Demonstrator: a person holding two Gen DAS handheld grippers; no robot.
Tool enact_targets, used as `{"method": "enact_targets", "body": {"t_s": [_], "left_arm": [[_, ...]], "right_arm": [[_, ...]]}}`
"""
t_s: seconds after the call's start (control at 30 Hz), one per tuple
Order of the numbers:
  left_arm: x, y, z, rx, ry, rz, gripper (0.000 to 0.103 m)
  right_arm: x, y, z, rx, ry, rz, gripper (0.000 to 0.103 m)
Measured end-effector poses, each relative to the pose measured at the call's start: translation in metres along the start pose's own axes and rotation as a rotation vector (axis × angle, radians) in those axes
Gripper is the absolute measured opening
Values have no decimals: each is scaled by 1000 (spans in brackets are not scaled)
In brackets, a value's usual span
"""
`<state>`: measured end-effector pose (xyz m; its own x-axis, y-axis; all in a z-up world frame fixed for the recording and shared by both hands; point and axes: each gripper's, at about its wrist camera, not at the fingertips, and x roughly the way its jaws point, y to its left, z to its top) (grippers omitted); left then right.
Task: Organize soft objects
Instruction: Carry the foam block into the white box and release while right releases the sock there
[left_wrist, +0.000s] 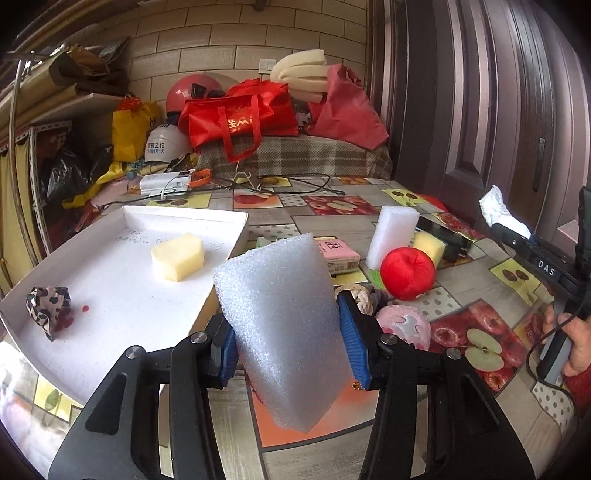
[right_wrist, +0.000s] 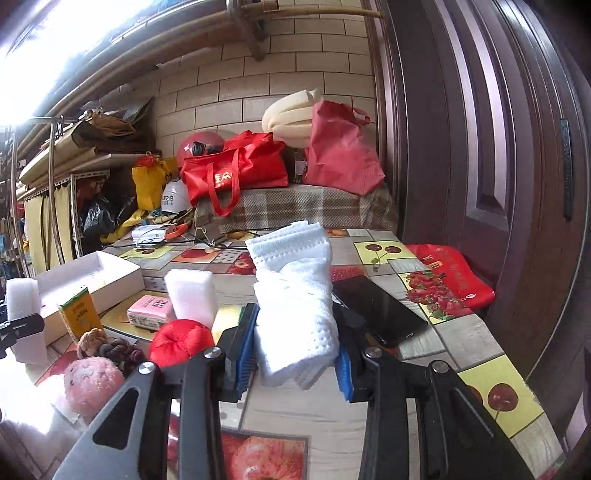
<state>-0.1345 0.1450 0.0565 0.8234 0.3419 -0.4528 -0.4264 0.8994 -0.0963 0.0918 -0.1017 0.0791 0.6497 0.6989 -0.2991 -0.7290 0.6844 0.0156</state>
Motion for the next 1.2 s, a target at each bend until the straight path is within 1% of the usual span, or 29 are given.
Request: {"method": "enact_targets", "body": {"t_s": [0.07,0.13,0.2,0.43,0.5,0.57,0.87,0.97,1.03,1.2], "left_arm": [[1,3,1,-11,1,6,48],[0,1,0,0,-5,12,48],[-2,-2,-1,8,-11,18,48],[-5,3,-2,-9,-24,44,48],[-8,5,-1,9,-43,65,48],[-12,8,-2,34,-67,102,48],[-23,60,-3,-15,-82,220,48],[-23,78,-4,-34,-78,254,48],[-23,85,-4,-30,-77,275,48],[-18,97,-4,-54,-51,274,48]], "right_arm": [[-5,11,-1,-31,-4,25,37],[-4,21,0,-56,0,44,37],[0,27,2,-53,12,67,37],[0,48,-1,-59,23,133,37],[1,58,-2,-71,24,161,37],[2,69,-2,-88,27,192,37],[9,129,-2,-152,35,359,37],[11,151,-2,-181,32,403,37],[12,163,-3,-198,31,427,37],[21,184,-2,-221,46,464,37]]}}
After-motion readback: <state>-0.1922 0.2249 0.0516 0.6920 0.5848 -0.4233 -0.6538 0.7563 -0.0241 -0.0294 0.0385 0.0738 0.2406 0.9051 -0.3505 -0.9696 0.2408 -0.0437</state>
